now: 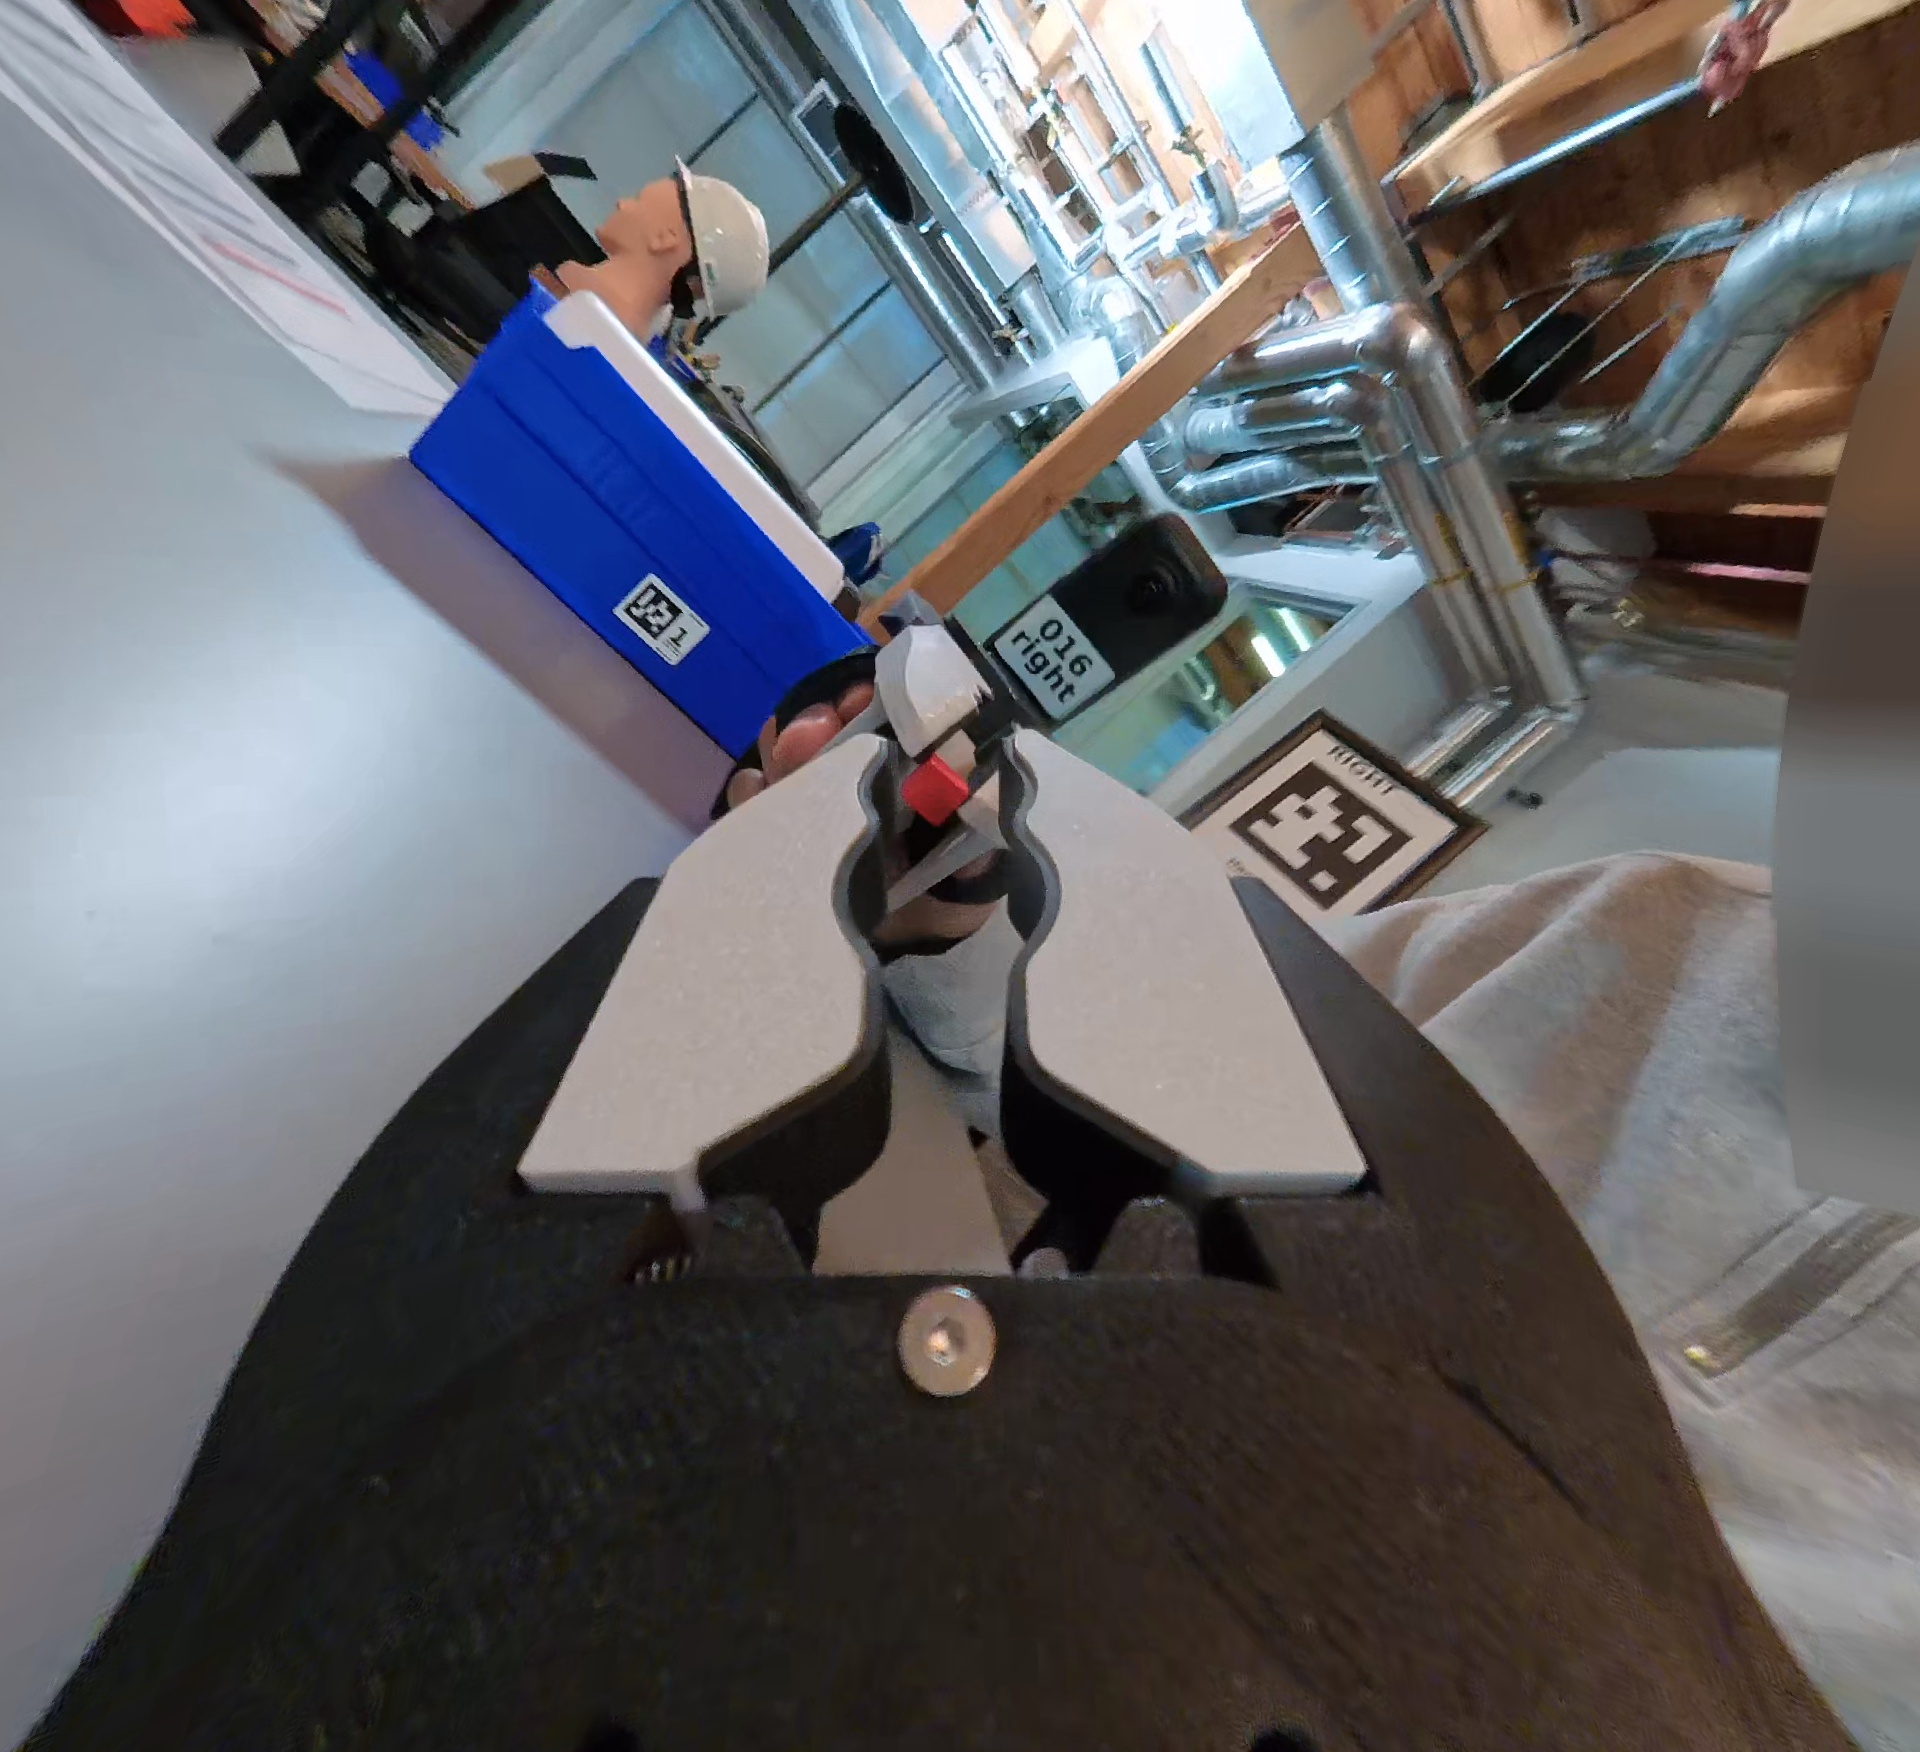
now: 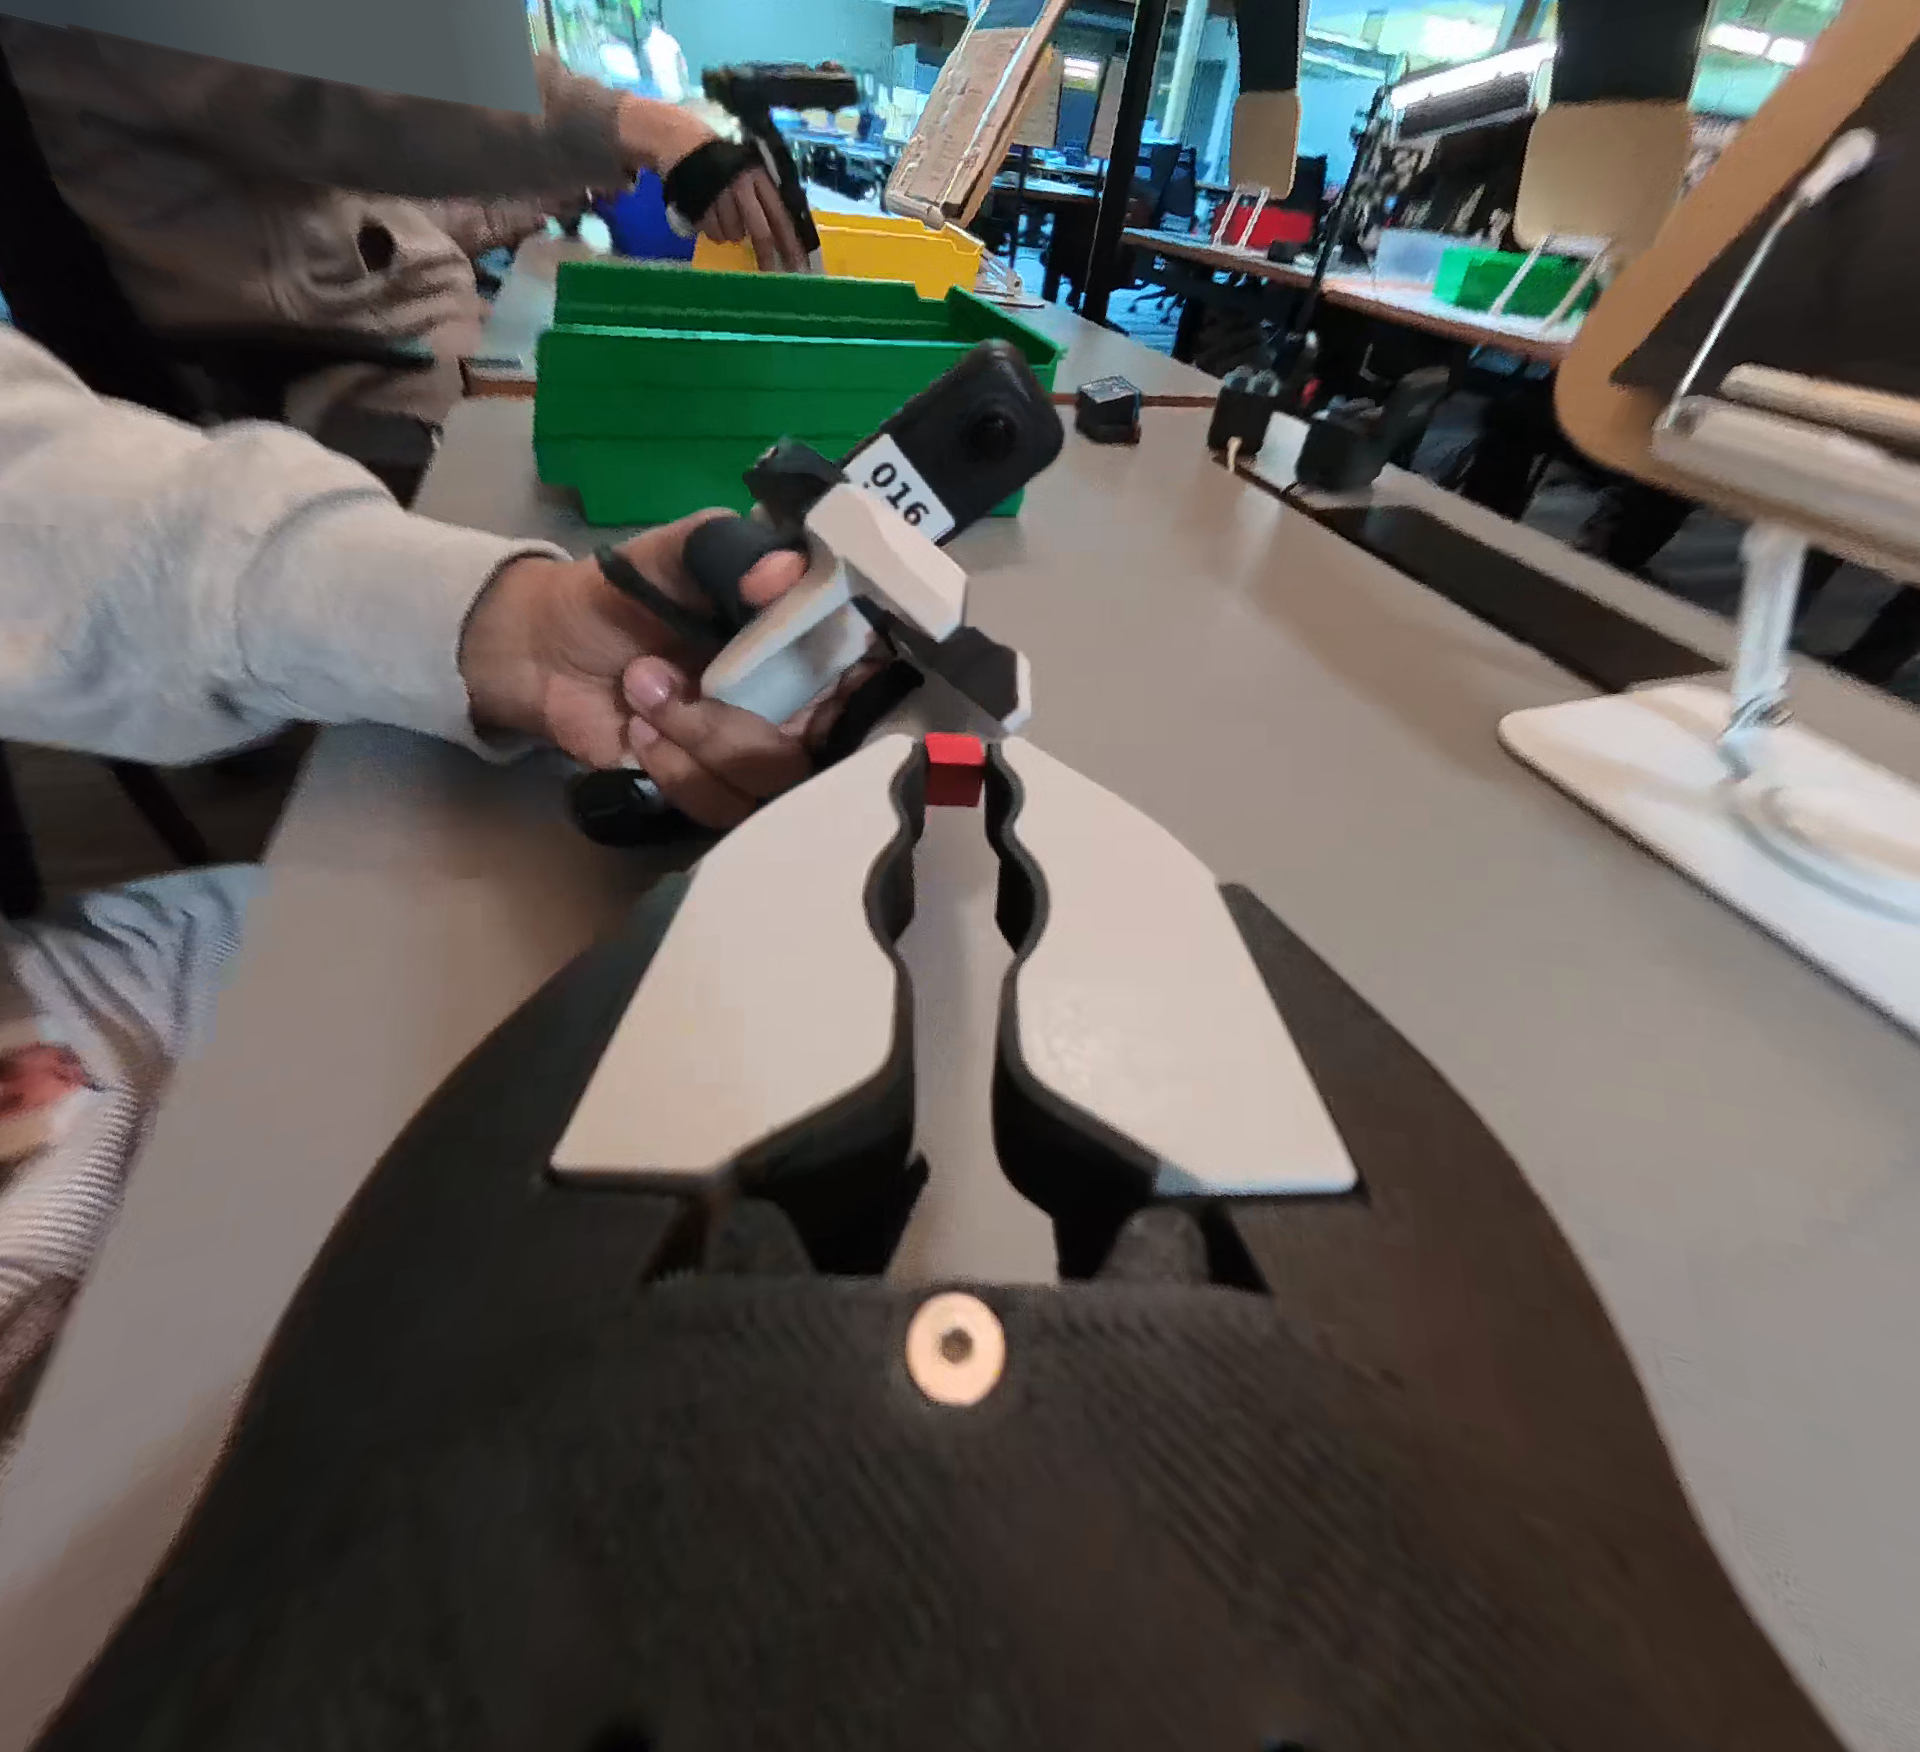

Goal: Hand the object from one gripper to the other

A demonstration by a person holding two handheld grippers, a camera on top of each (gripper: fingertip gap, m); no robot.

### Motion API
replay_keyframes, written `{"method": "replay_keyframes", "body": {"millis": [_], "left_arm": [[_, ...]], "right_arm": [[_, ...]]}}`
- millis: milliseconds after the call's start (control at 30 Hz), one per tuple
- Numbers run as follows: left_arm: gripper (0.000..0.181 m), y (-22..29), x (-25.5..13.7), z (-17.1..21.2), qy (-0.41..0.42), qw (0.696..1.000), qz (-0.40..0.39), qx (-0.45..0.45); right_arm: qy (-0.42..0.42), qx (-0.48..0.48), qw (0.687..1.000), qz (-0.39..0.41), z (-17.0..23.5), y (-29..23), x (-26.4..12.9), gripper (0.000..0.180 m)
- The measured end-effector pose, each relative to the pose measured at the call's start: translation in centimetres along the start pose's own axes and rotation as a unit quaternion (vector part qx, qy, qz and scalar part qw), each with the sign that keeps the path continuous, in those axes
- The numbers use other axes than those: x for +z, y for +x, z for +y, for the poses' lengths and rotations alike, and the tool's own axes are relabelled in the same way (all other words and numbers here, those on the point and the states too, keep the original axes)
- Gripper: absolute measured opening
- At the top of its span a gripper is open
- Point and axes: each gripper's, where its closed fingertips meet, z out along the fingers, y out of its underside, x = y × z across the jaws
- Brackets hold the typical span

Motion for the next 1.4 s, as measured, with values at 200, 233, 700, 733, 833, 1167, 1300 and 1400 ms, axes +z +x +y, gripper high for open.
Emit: {"method": "replay_keyframes", "body": {"millis": [200, 233, 700, 733, 833, 1167, 1300, 1400], "left_arm": [[0.01, 0.0, 0.4, 0.7, -0.046, 0.984, -0.073, 0.154], [0.008, -0.4, 0.4, 0.9, -0.059, 0.975, -0.099, 0.188], [0.023, -0.8, 1.3, 2.9, -0.145, 0.848, -0.199, 0.47], [0.021, -0.8, 1.3, 3.0, -0.147, 0.844, -0.199, 0.476], [0.017, -0.7, 1.4, 3.2, -0.151, 0.834, -0.199, 0.492], [0.018, -0.3, 1.6, 3.0, -0.135, 0.832, -0.194, 0.503], [0.015, 0.0, 1.6, 2.9, -0.129, 0.833, -0.189, 0.504], [0.013, 0.1, 1.7, 3.0, -0.13, 0.83, -0.189, 0.508]], "right_arm": [[0.039, 0.152, 0.987, -0.038, -1.0, 0.6, -0.8, 0.011], [0.043, 0.188, 0.98, -0.052, -1.0, 0.7, -0.8, 0.011], [0.027, 0.452, 0.868, -0.203, 0.0, -0.8, -0.3, 0.011], [0.025, 0.455, 0.865, -0.208, 0.0, -1.0, -0.2, 0.011], [0.023, 0.464, 0.859, -0.214, 0.0, -1.1, -0.1, 0.011], [0.035, 0.494, 0.838, -0.23, -0.1, -1.0, -0.3, 0.011], [0.041, 0.502, 0.833, -0.23, -0.1, -0.8, -0.4, 0.011], [0.038, 0.505, 0.831, -0.23, 0.0, -0.8, -0.3, 0.011]]}}
